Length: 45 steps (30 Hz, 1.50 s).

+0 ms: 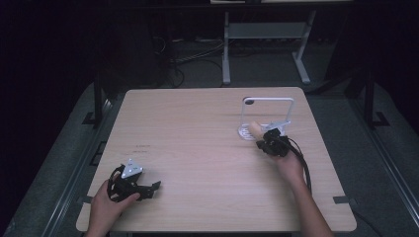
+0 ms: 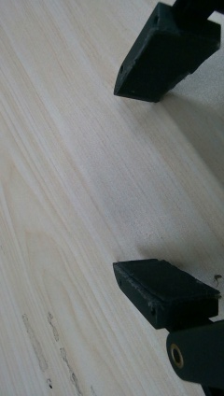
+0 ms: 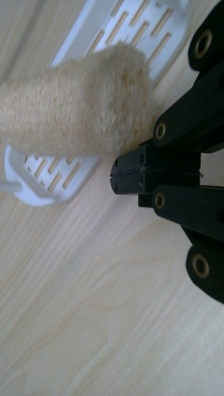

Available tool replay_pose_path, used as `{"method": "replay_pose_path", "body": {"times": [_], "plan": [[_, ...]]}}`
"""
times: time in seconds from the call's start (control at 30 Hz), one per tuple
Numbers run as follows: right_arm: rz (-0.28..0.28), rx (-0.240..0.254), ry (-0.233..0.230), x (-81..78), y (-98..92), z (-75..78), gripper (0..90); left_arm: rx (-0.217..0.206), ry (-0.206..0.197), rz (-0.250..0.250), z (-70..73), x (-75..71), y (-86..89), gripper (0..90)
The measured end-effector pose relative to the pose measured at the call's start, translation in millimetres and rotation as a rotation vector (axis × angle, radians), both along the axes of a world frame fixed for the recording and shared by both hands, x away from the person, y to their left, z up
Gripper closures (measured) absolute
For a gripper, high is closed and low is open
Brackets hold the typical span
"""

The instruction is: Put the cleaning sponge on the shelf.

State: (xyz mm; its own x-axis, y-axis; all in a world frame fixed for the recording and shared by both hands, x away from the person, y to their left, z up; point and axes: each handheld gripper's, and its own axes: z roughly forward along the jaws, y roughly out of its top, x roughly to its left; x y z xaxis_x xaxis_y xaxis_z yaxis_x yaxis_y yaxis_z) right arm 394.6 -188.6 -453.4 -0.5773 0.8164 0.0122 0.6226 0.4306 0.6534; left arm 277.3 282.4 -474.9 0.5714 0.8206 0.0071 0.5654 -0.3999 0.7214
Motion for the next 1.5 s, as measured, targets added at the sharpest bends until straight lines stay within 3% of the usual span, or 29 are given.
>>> {"method": "replay_pose_path", "body": {"times": [0.8, 1.5], "plan": [[-0.104, -0.067, -0.017, 17.3, -29.2, 0.7, 89.7, -0.001, -0.001, 0.000, -0.1, 0.1, -0.1, 12.8], [-0.103, -0.072, -0.021, 24.7, -31.9, 3.2, 89.6, 0.000, -0.002, 0.000, -0.1, 0.1, 0.0, 12.8]]}}
